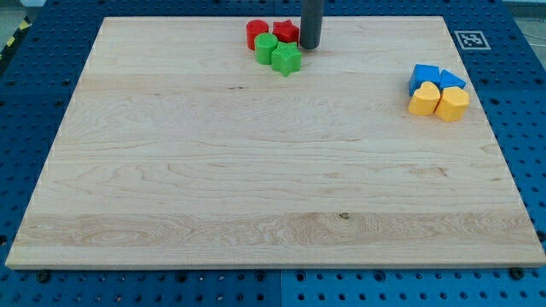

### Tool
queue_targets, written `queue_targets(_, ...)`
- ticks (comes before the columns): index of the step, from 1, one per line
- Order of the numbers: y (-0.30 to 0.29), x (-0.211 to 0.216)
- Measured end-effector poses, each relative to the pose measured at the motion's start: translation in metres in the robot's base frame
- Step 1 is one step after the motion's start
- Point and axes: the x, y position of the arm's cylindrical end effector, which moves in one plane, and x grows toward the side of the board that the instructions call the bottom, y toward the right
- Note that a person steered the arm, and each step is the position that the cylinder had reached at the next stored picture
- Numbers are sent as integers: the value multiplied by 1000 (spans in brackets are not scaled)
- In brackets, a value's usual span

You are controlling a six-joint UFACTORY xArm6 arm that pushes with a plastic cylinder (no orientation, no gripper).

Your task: Slightly push the red circle into the red star

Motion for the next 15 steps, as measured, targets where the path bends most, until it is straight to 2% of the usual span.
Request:
queue_targets(2,-13,-62)
queue_targets(5,-154,-60)
queue_targets(7,-159,-6)
queue_targets(8,-138,-5)
queue_targets(11,-105,-42)
queue_targets(13,-123,-47)
queue_targets(15,-143,-22)
